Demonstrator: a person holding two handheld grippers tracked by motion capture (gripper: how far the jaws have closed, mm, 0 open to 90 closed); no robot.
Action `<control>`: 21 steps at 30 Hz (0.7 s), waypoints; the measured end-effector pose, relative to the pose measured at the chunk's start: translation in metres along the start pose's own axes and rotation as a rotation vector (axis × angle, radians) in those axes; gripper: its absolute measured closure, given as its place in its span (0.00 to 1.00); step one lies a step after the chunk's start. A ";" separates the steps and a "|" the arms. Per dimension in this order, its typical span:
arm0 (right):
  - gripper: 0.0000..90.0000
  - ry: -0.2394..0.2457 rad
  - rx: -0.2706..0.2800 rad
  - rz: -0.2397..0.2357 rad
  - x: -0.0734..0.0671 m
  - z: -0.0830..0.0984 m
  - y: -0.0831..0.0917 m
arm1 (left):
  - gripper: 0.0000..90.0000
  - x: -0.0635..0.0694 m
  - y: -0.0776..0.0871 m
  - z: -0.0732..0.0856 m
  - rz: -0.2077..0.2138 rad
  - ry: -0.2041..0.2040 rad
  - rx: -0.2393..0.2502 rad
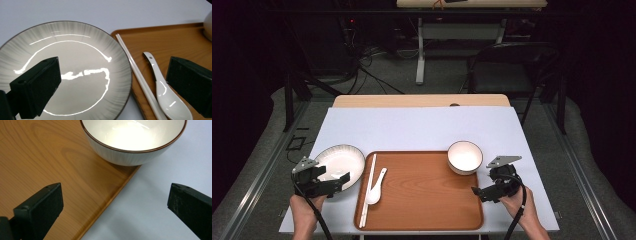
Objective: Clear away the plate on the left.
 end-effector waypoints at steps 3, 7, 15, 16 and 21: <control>0.00 0.009 -0.006 -0.005 -0.001 0.000 -0.001 | 0.00 -0.009 0.001 -0.002 -0.020 0.021 0.030; 0.00 0.017 -0.011 -0.010 -0.002 -0.001 -0.003 | 0.00 -0.021 0.005 -0.004 -0.058 0.058 0.067; 0.00 0.026 -0.014 -0.013 -0.004 -0.001 -0.004 | 0.00 -0.042 0.016 0.000 -0.141 0.207 0.151; 0.00 0.028 -0.016 -0.014 -0.005 -0.001 -0.004 | 0.00 -0.043 0.016 0.001 -0.144 0.223 0.154; 0.00 0.033 -0.020 -0.015 -0.007 -0.002 -0.004 | 0.03 -0.050 0.012 0.010 -0.128 0.367 0.185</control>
Point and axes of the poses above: each handheld gripper's, and its own axes: y roughly backward along the jaws, z roughly out of its underside, x roughly to its right, the point moved 4 cm from there along -y, roughly forward along the jaws, and after that the axes turned 10 degrees about y, right-handed, at the moved point
